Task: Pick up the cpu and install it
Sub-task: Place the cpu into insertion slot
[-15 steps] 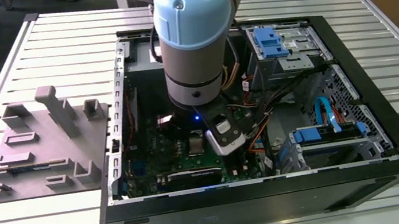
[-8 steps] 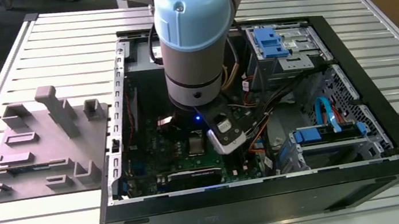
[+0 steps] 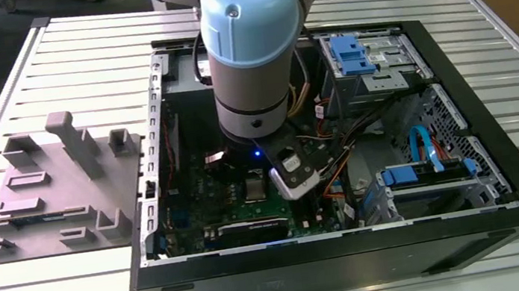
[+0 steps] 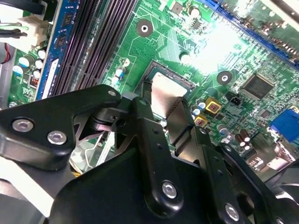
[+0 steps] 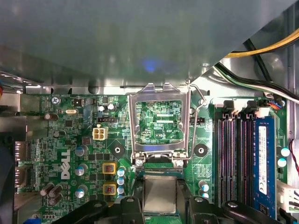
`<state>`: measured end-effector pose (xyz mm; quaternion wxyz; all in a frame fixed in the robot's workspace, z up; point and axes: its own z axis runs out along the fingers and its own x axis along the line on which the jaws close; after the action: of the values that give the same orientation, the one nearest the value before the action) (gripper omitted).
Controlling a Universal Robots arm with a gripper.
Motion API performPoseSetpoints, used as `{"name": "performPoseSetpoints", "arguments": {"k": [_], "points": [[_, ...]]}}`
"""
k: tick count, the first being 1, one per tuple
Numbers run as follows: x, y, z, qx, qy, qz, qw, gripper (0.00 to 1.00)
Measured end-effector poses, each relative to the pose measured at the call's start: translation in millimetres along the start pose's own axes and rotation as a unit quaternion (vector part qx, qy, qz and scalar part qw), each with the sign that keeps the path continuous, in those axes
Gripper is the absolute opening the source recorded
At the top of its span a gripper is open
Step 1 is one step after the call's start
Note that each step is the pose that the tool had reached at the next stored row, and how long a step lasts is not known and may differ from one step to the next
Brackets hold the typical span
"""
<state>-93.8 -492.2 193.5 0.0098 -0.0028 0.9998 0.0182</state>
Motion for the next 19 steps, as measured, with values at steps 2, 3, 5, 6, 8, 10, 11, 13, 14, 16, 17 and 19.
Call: {"name": "performPoseSetpoints", "arguments": {"k": [2, 3, 5, 6, 8, 10, 11, 13, 14, 16, 17, 19], "points": [[-0.1, -0.1, 0.0, -0.0001, 0.0000, 0.000, 1.00000, 0.39], [-0.1, -0.1, -0.2, -0.0001, -0.0001, 0.000, 1.00000, 0.39], [-0.1, -0.2, -1.3, -0.0002, -0.0001, 0.000, 1.00000, 0.39], [-0.2, -0.1, -2.8, -0.0001, -0.0001, 0.000, 1.00000, 0.39], [-0.2, 0.0, -4.5, -0.0001, 0.0000, 0.000, 1.00000, 0.39], [-0.2, 0.0, -4.4, -0.0001, -0.0001, 0.000, 1.00000, 0.39], [-0.2, 0.0, -4.4, 0.0000, 0.0000, 0.000, 1.00000, 0.39], [-0.2, 0.0, -4.5, 0.0001, 0.0000, 0.000, 1.00000, 0.39], [-0.2, -0.1, -4.5, 0.0001, 0.0000, 0.000, 1.00000, 0.39], [-0.2, -0.1, -4.5, 0.0001, 0.0000, 0.000, 1.00000, 0.40], [-0.2, -0.1, -4.5, 0.0001, 0.0000, 0.000, 1.00000, 0.40], [-0.2, -0.1, -4.3, 0.0001, 0.0000, 0.000, 1.00000, 0.47]]}}
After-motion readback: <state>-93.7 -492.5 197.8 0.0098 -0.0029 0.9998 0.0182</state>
